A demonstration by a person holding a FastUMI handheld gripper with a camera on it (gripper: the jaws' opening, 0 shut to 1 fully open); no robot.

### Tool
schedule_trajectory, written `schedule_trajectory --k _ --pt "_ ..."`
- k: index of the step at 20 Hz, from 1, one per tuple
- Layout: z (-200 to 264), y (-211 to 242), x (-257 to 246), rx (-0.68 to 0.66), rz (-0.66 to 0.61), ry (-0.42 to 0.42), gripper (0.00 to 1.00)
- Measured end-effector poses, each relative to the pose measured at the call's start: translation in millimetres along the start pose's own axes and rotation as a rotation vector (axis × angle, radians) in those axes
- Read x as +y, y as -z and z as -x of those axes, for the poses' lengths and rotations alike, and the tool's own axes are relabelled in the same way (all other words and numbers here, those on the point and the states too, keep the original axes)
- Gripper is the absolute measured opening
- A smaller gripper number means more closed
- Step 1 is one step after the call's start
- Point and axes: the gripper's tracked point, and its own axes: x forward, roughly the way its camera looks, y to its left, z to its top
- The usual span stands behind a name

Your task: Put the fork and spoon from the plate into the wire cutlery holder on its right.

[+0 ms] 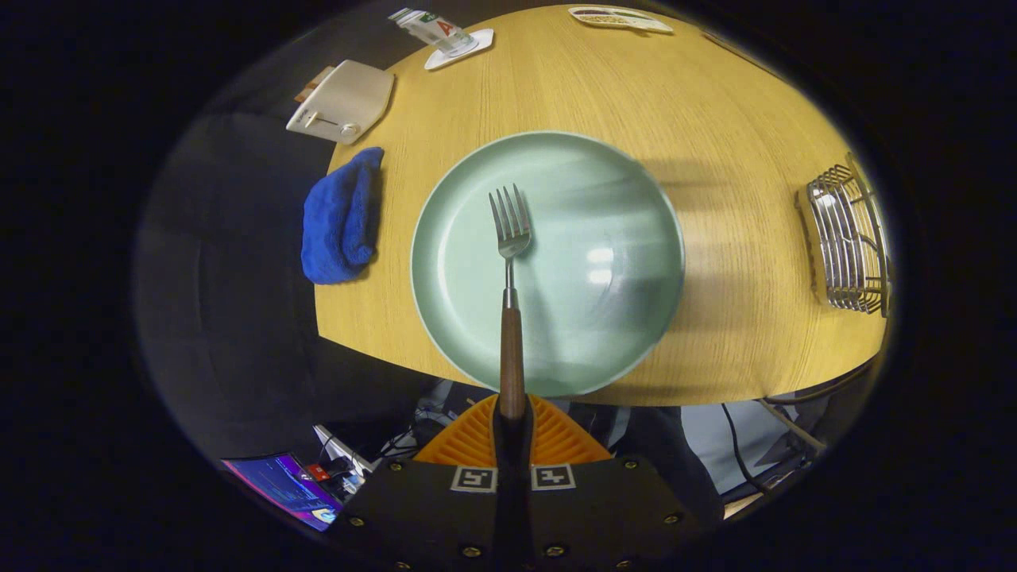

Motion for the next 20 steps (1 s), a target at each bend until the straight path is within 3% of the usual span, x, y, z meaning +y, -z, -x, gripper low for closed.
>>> schedule_trajectory --k 5,11,20 --pt "18 -16 0 -0.1 -0.007 -0.03 0.02" --pt "46 -29 -22 -0.229 -0.017 -0.004 0.01" --pt "92 -27 -80 -0.386 -0.209 0.036 0.01"
